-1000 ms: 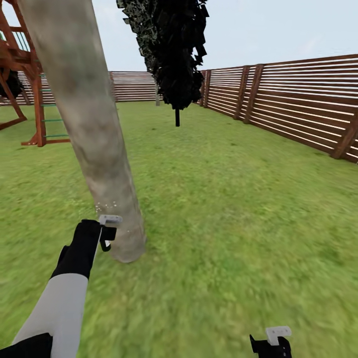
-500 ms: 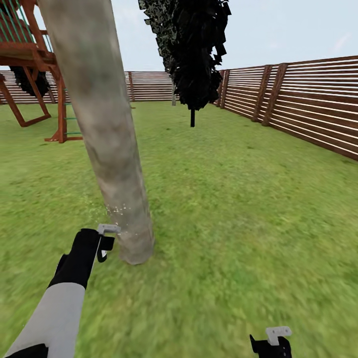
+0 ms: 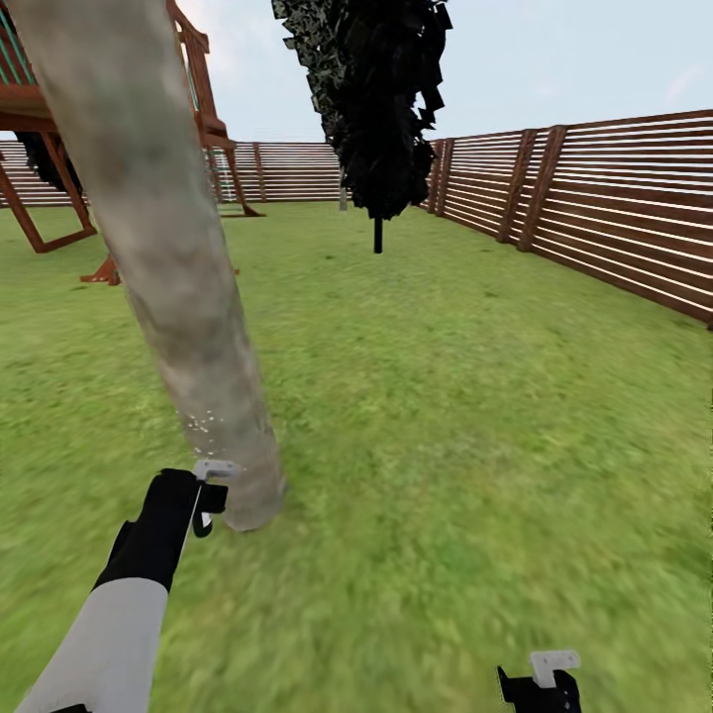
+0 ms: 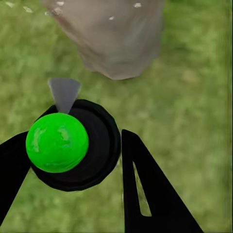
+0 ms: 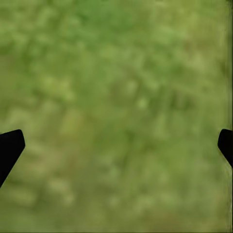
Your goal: In the garden, pick up the pesticide atomizer on the floor and spray pesticide onto both trees until each tree trunk is fully covered.
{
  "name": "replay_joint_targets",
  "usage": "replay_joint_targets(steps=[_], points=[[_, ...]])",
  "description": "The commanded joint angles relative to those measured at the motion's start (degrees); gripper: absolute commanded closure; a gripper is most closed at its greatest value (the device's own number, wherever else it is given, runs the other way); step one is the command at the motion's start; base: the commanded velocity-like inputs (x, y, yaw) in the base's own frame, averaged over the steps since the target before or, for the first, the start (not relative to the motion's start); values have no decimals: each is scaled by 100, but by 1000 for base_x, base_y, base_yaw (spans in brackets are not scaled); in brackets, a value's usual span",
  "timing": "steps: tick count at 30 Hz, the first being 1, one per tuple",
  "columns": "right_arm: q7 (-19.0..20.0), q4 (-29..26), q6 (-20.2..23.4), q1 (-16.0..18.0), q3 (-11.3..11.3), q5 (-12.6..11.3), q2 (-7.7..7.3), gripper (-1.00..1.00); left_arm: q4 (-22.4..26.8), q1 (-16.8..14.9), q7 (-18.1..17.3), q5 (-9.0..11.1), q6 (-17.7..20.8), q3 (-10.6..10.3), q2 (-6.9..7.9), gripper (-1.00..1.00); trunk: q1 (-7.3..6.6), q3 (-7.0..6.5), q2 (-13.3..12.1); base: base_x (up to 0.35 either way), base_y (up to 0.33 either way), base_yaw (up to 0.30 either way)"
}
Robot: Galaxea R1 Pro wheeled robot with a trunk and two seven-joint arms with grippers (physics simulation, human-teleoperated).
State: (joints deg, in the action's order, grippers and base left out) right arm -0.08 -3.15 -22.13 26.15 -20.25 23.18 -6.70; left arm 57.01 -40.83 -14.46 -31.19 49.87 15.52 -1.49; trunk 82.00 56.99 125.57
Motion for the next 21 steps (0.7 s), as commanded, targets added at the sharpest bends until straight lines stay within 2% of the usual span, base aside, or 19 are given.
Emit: replay_joint_targets(steps=[1, 9, 12, 17, 21], points=[[-1, 8, -20, 4, -49, 56, 0, -100, 11, -4, -57, -66, 14, 21, -4, 100, 1, 5, 2, 137, -269, 0], [-1, 6, -20, 4, -48, 55, 9, -100, 21, 0, -57, -86, 14, 50, 7, 100, 1, 5, 2, 138, -269, 217], [-1, 7, -20, 4, -49, 55, 9, -100, 12, 124, -37, -89, 5, 52, 43, 100, 1, 5, 2, 142, -267, 276], [-1, 8, -20, 4, -48, 56, 11, -100, 12, 400, 203, -73, -20, 53, 41, 100, 1, 5, 2, 153, -260, 272], [-1, 14, -24, 4, -49, 58, 6, -100, 4, 425, 223, -63, -21, 120, 32, 100, 1, 5, 2, 154, -259, 52]])
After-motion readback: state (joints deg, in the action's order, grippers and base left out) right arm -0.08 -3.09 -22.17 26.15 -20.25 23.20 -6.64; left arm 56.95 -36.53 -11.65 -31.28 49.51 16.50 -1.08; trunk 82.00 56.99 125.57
